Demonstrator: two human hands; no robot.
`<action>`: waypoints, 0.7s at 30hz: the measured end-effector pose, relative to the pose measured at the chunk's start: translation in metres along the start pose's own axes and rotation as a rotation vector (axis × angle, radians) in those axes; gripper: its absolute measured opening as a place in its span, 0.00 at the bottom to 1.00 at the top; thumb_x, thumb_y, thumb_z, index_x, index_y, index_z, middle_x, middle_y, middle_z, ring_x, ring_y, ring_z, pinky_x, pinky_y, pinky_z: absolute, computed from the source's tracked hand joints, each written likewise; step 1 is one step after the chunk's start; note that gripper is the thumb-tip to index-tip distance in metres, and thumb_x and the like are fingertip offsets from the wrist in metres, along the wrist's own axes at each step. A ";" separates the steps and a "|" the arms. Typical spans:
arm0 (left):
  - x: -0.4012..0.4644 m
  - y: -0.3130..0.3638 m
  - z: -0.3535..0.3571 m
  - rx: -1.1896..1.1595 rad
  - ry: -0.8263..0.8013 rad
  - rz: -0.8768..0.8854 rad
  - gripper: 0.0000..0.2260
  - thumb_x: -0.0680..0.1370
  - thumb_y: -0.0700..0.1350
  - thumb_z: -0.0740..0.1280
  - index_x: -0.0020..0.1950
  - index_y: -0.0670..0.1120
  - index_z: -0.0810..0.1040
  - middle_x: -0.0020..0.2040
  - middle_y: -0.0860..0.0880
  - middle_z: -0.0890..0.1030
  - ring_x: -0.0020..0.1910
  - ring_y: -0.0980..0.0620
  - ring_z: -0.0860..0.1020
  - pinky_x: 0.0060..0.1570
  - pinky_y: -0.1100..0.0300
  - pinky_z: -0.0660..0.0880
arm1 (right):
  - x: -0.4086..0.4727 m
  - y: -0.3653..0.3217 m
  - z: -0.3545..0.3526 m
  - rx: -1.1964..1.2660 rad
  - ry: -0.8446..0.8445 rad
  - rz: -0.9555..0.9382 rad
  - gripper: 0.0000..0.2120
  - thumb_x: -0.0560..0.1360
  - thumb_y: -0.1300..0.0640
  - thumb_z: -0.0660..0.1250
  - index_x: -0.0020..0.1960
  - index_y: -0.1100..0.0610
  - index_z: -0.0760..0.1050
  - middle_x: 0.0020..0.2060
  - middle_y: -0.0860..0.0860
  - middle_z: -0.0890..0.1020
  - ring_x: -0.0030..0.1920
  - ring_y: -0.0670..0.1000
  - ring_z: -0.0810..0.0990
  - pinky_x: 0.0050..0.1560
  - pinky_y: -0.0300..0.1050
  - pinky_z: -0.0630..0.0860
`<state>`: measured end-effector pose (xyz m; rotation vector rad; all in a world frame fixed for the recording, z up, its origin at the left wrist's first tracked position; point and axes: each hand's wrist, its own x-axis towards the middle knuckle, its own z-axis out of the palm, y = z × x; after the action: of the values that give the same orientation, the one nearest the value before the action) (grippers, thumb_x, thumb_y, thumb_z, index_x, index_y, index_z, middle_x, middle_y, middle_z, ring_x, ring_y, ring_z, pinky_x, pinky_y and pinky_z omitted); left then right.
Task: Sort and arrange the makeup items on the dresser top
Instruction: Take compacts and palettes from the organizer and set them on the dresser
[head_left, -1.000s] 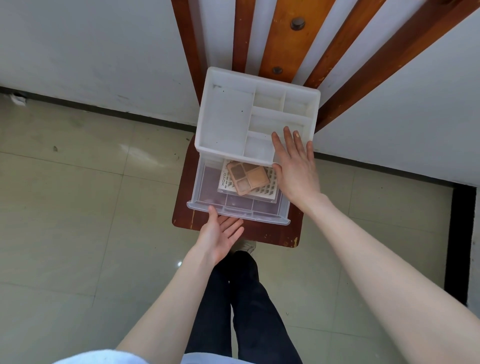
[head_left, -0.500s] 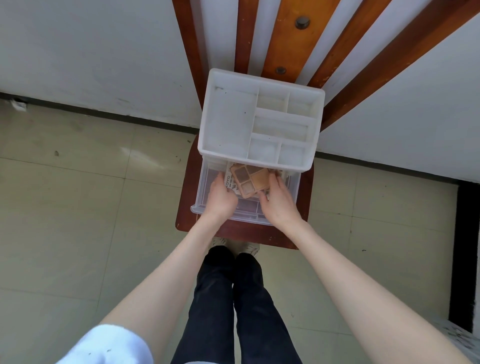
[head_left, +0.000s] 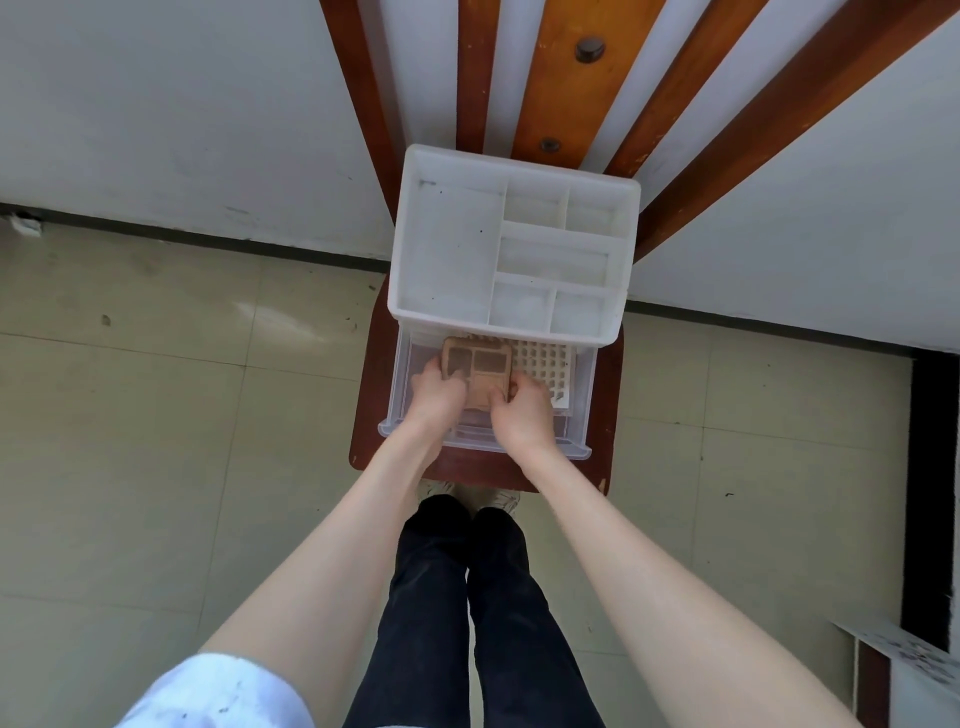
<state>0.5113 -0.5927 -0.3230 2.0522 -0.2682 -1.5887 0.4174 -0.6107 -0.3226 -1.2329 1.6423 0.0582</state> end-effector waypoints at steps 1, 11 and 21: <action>0.002 0.001 0.002 0.009 0.004 -0.001 0.20 0.79 0.42 0.55 0.72 0.45 0.62 0.68 0.43 0.67 0.64 0.44 0.70 0.66 0.46 0.67 | 0.001 0.000 0.002 0.023 0.001 0.015 0.20 0.80 0.58 0.58 0.70 0.62 0.64 0.69 0.59 0.65 0.68 0.58 0.66 0.70 0.50 0.62; -0.003 0.000 0.005 -0.055 0.011 0.046 0.22 0.77 0.33 0.52 0.72 0.43 0.60 0.64 0.45 0.73 0.56 0.50 0.72 0.51 0.59 0.68 | 0.004 0.006 -0.008 0.390 -0.013 0.227 0.15 0.79 0.60 0.60 0.64 0.60 0.69 0.60 0.56 0.76 0.57 0.54 0.75 0.63 0.51 0.72; -0.004 -0.005 -0.008 -0.058 -0.008 0.089 0.18 0.80 0.36 0.49 0.66 0.41 0.71 0.59 0.43 0.78 0.53 0.50 0.77 0.46 0.63 0.74 | 0.000 0.013 -0.014 0.507 -0.012 0.260 0.07 0.78 0.61 0.63 0.55 0.59 0.76 0.54 0.55 0.80 0.55 0.54 0.77 0.60 0.49 0.74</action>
<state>0.5169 -0.5846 -0.3203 1.9631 -0.3084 -1.5340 0.3987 -0.6123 -0.3225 -0.6320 1.6645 -0.1804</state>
